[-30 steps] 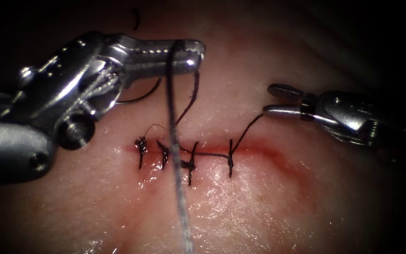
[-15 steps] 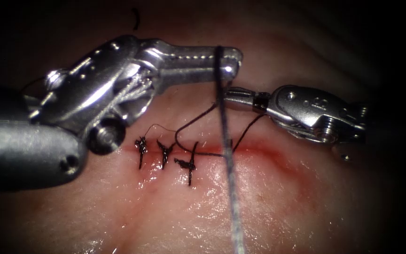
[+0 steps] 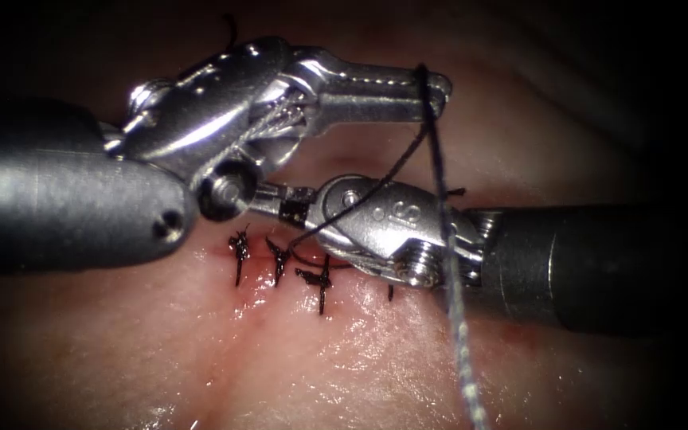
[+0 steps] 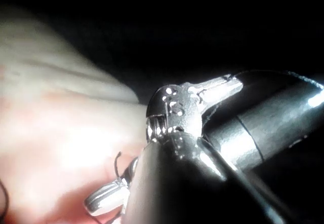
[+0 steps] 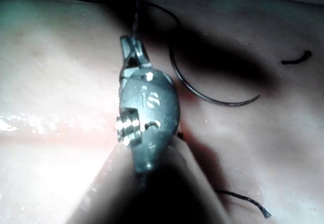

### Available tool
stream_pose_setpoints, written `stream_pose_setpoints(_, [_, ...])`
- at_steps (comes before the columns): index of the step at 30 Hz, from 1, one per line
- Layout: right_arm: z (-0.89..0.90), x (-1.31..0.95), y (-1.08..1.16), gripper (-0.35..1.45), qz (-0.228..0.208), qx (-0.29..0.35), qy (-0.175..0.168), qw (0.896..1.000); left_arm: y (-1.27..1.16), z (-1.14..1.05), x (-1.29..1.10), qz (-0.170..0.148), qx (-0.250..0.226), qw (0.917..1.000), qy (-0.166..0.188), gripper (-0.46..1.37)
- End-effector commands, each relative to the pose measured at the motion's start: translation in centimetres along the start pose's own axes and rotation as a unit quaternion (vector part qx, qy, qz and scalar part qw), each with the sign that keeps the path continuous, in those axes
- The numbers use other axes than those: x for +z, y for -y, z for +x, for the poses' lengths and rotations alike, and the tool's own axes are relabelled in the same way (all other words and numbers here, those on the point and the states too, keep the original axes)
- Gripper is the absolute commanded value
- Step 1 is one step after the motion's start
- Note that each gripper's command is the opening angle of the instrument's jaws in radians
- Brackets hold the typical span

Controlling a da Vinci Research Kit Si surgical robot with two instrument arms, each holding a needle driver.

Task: Wound Closure
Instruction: Use the left tool to loop the suture once counter-clockwise around the right gripper

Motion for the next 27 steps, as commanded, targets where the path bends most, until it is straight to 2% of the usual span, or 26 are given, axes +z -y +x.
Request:
stream_pose_setpoints(1, [0.01, -0.02, 0.02, -0.35, 0.001, -0.001, -0.001, 1.0, 0.01, 0.01, -0.02, -0.008, -0.003, 0.9999, 0.005, -0.35])
stream_pose_setpoints(5, [0.01, -0.09, 0.08, -0.35, 0.006, -0.003, -0.008, 1.0, 0.12, -0.01, -0.12, -0.014, -0.014, 0.9995, 0.024, -0.35])
stream_pose_setpoints(11, [-0.01, -0.24, 0.18, -0.35, 0.013, -0.007, -0.029, 0.999, 0.41, -0.07, -0.33, -0.027, -0.025, 0.999, 0.026, -0.35])
stream_pose_setpoints(16, [-0.01, -0.37, 0.26, -0.35, 0.015, -0.01, -0.058, 0.998, 0.59, -0.27, -0.51, -0.031, -0.032, 0.9984, 0.033, -0.35])
stream_pose_setpoints(22, [0.02, -0.42, 0.29, -0.35, 0.017, -0.012, -0.09, 0.996, 0.7, -0.54, -0.65, -0.03, -0.033, 0.9981, 0.043, -0.35])
stream_pose_setpoints(27, [0.09, -0.43, 0.32, -0.35, 0.017, -0.016, -0.122, 0.992, 0.74, -0.6, -0.71, -0.033, -0.031, 0.9983, 0.036, -0.35])
